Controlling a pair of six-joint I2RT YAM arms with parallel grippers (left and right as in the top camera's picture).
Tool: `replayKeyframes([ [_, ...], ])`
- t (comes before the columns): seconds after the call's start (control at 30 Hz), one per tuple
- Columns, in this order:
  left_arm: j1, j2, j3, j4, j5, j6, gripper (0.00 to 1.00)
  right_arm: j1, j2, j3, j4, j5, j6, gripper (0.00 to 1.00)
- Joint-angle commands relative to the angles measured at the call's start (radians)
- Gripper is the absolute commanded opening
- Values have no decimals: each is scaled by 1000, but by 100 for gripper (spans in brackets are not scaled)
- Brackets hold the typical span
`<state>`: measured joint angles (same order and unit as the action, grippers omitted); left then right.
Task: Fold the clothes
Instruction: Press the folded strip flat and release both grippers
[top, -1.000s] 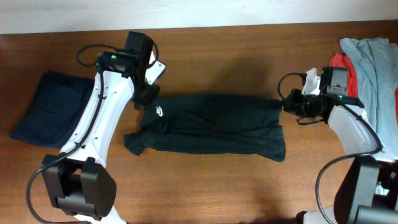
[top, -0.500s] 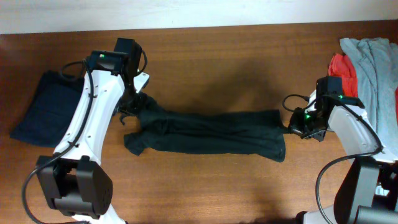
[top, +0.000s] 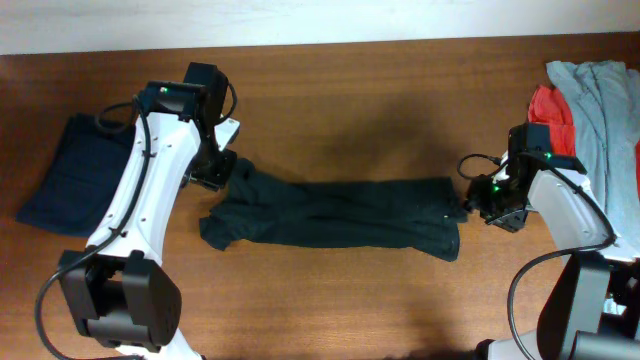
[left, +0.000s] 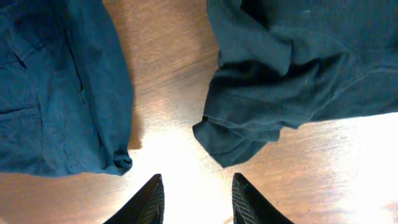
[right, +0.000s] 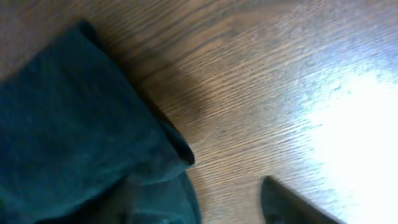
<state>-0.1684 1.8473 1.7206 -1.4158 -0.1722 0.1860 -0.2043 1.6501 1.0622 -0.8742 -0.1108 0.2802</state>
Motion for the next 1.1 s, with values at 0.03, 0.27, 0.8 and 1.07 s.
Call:
replayKeyframes([
  [0.03, 4, -17, 6, 84, 118, -10, 40, -6, -16, 4, 19, 7, 9, 83],
  [0.27, -1, -14, -72, 255, 244, 1, 41, -8, 27, 4, 29, -67, 5, 83],
  [0.8, 2, -12, -484, 718, 230, 2, 3, -8, 92, 4, 29, -103, -22, 79],
  [1.07, 46, -64, -444, 702, -26, -126, 1, -8, 92, 4, 24, -102, -37, 79],
])
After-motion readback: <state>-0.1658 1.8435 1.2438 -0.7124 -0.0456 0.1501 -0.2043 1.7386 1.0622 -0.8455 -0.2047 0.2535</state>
